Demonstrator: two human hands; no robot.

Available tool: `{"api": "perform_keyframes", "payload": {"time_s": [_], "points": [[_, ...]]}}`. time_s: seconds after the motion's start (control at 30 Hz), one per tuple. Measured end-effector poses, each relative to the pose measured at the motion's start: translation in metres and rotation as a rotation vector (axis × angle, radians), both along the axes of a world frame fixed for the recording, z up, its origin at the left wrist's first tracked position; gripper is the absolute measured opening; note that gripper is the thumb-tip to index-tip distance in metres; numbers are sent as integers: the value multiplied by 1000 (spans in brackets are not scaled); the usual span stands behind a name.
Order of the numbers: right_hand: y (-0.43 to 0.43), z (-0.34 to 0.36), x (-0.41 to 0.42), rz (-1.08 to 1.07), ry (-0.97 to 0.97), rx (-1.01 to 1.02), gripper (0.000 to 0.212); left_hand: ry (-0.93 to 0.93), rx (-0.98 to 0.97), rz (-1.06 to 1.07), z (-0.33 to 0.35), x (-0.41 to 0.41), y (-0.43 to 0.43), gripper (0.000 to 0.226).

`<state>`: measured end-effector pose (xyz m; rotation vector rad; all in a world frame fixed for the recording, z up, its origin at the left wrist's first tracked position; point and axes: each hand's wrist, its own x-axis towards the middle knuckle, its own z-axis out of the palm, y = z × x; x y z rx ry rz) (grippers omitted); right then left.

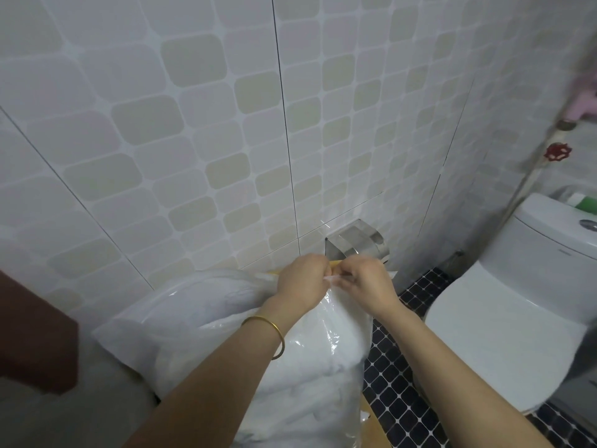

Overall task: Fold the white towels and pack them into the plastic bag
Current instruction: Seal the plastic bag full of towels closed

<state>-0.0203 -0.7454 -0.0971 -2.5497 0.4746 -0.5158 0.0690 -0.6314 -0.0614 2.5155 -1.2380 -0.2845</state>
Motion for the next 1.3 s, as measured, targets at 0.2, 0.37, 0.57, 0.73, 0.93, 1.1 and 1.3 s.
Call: {"api": "perform_keyframes", "payload": {"time_s": [0.2,0.37,0.57,0.73,0.93,1.1,1.3], "points": [[1,1,-4,9,27,1,24,-86,1,30,-1,-8,-2,14],[-18,7,-7,14,127,-84,8,-32,31,96,-1,-7,-2,7],[-23,1,1,122,141,-179,11,-67,72,149,1,-15,-15,10],[-24,-10,-3,134,182,-211,10,-148,146,117,-5,-22,-18,16],[-23,-7,-6,149,167,-182,11,-312,184,99,-15,-26,-14,19],[-19,0,-5,139,214,-173,15,-211,140,133,-9,-20,-9,17],[-7,3,-5,59,212,-176,13,-198,163,66,-6,-14,7,20]]}}
